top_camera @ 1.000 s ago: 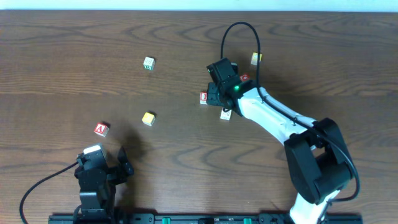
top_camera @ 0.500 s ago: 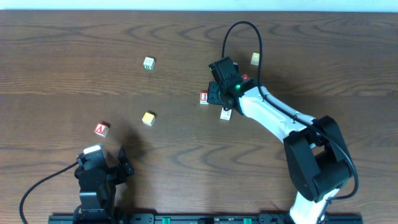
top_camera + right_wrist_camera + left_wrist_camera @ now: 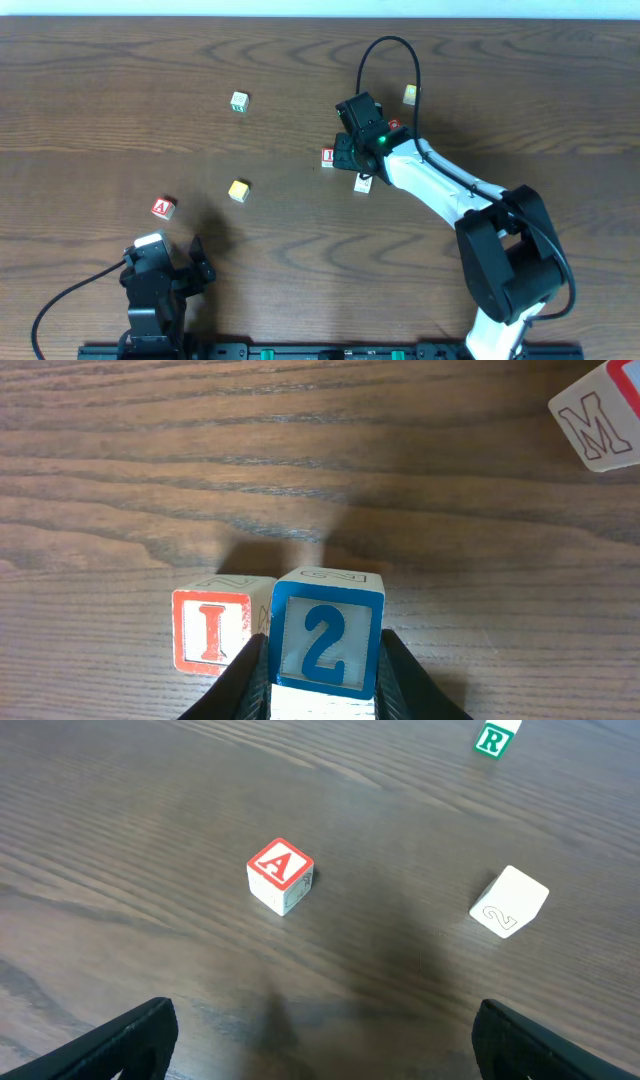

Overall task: Spell out Ai2
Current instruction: 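Set the '2' block down beside the 'I' block and release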

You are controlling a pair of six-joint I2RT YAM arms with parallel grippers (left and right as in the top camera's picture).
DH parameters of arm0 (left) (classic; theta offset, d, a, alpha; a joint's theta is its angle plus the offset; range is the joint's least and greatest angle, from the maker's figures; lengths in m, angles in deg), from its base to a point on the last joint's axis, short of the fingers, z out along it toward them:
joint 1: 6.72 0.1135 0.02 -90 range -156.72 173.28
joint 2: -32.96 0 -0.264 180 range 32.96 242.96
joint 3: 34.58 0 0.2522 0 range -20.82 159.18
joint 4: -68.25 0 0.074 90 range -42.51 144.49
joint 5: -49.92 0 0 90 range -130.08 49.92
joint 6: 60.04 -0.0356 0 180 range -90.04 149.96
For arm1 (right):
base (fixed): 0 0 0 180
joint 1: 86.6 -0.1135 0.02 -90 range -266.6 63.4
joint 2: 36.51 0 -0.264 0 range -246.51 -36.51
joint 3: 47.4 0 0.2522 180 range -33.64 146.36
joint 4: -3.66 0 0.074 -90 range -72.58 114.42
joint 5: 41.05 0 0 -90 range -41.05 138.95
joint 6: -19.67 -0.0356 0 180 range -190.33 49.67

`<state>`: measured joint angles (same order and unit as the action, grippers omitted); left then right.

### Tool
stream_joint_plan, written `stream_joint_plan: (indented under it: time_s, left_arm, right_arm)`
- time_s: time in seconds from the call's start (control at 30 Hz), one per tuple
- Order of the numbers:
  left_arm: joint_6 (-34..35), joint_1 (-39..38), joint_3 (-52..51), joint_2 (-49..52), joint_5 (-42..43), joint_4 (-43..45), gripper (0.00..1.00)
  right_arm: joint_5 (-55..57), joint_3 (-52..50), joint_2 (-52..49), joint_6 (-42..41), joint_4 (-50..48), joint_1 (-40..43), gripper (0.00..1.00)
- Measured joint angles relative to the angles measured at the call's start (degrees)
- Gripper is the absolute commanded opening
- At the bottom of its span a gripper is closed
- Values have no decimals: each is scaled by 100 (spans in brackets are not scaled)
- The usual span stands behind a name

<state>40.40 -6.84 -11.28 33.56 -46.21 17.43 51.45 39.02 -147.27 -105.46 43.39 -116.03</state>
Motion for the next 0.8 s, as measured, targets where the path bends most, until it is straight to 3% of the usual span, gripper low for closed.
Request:
stream_joint_plan:
  time_s: [0.27, 0.8]
  left_arm:
    - [0, 2, 0, 0, 2, 0, 95]
    - [0, 2, 0, 0, 0, 0, 95]
  right_arm:
    - [-70, 0, 0, 2, 0, 0, 2]
    - [-131, 0, 0, 68, -4, -4, 22]
